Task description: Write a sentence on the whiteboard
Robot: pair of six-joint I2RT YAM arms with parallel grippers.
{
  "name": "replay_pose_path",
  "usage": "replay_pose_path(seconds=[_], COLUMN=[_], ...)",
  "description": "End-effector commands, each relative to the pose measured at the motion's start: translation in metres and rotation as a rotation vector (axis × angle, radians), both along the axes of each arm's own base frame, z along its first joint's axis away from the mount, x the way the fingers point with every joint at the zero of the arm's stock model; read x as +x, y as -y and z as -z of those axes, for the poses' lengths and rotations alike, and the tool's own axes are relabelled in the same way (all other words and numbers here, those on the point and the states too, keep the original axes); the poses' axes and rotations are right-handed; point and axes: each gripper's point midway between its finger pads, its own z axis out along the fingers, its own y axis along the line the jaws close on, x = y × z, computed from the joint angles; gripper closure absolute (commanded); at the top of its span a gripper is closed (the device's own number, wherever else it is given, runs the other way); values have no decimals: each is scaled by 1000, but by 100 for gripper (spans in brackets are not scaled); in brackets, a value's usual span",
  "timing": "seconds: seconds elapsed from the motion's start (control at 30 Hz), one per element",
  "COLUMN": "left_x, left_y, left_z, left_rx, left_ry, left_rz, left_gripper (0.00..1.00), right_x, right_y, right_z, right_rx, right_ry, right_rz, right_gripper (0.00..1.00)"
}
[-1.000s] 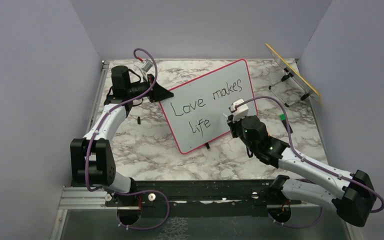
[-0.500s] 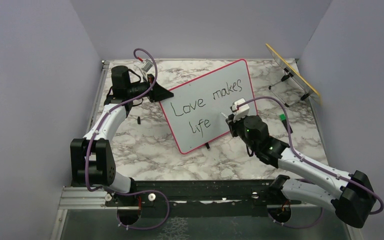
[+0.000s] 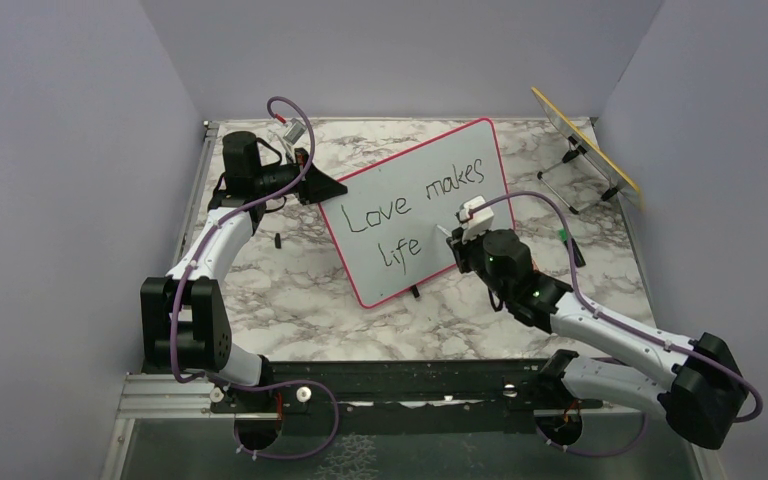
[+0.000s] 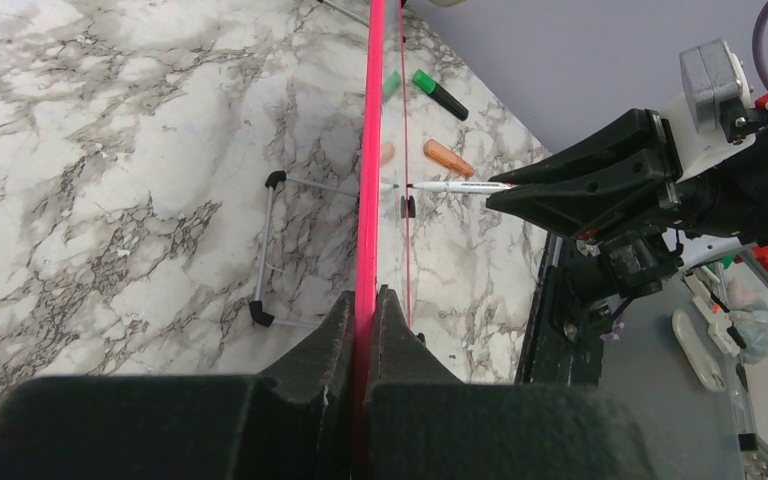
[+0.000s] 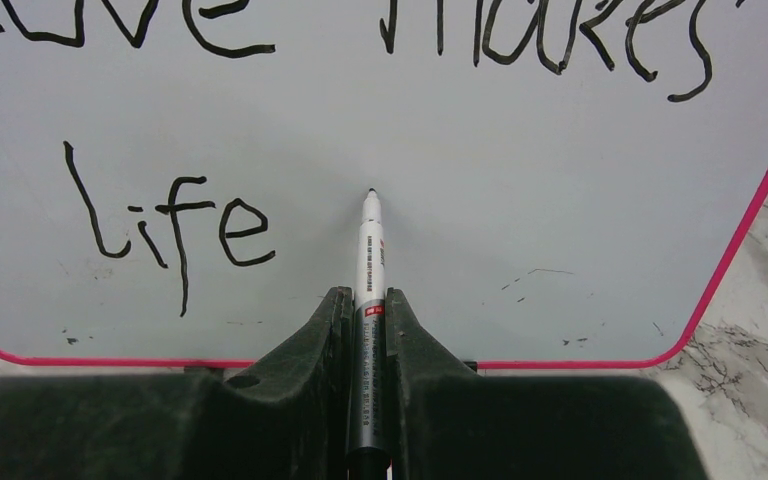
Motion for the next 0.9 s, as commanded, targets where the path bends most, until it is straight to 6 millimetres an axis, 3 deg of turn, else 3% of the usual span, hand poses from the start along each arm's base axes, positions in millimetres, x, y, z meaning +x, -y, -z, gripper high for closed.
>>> replay_pose_path(seconds=[0.0, 0.87], left_x=[9, 9], left_y=[-7, -7], left_z=[37, 39], left_rx=[67, 68], left_ry=[-76, -80], left_rz=[-70, -71], left_gripper=[100, 100], right_x=[6, -17], right_y=[-4, 14], right_z=[-8, 28], right_rx=[36, -18], right_ry=[25, -120], right_rz=[4, 26], right_gripper=[99, 99])
